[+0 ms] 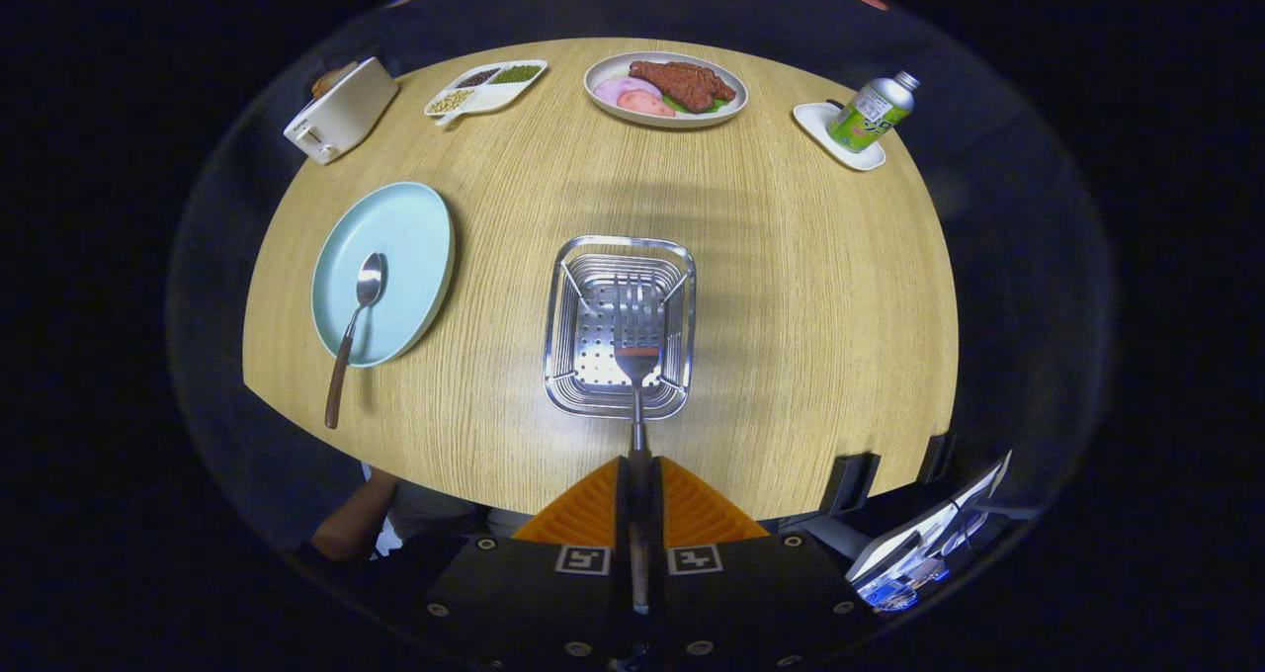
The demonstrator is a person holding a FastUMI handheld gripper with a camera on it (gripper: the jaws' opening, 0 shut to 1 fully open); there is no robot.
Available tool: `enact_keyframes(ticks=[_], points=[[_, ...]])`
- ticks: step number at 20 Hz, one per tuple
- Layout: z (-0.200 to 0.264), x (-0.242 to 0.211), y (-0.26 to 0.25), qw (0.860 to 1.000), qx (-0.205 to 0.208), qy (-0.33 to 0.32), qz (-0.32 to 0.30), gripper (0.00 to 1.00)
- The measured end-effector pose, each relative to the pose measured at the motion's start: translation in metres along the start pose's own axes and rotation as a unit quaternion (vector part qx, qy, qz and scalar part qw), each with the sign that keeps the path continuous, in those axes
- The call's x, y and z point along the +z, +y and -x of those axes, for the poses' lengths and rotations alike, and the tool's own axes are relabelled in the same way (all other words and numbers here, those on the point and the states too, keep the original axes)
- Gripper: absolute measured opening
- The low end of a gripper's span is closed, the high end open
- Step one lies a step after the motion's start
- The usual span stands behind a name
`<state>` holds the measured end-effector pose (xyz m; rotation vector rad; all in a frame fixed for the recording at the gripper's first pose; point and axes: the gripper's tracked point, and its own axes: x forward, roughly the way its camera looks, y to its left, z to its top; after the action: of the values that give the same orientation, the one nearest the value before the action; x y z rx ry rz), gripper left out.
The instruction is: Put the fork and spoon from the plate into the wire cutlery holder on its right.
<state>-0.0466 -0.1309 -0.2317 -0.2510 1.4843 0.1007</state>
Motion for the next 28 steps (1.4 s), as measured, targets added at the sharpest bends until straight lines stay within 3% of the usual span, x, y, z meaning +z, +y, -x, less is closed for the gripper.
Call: enact_keyframes(ticks=[5,11,16,21,28], points=[[-0.002,0.008,0.002,1.000,0.009,0.022,0.011,0.07],[-0.004,0.008,-0.010,0.998,-0.009,0.058,0.037,0.07],[-0.004,0.010,-0.003,0.996,0.008,0.077,0.046,0.08],[0.004,0.027,-0.012,0.998,0.003,0.052,0.032,0.16],[0.051,0.068,0.006,0.998,0.018,-0.053,0.020,0.22]])
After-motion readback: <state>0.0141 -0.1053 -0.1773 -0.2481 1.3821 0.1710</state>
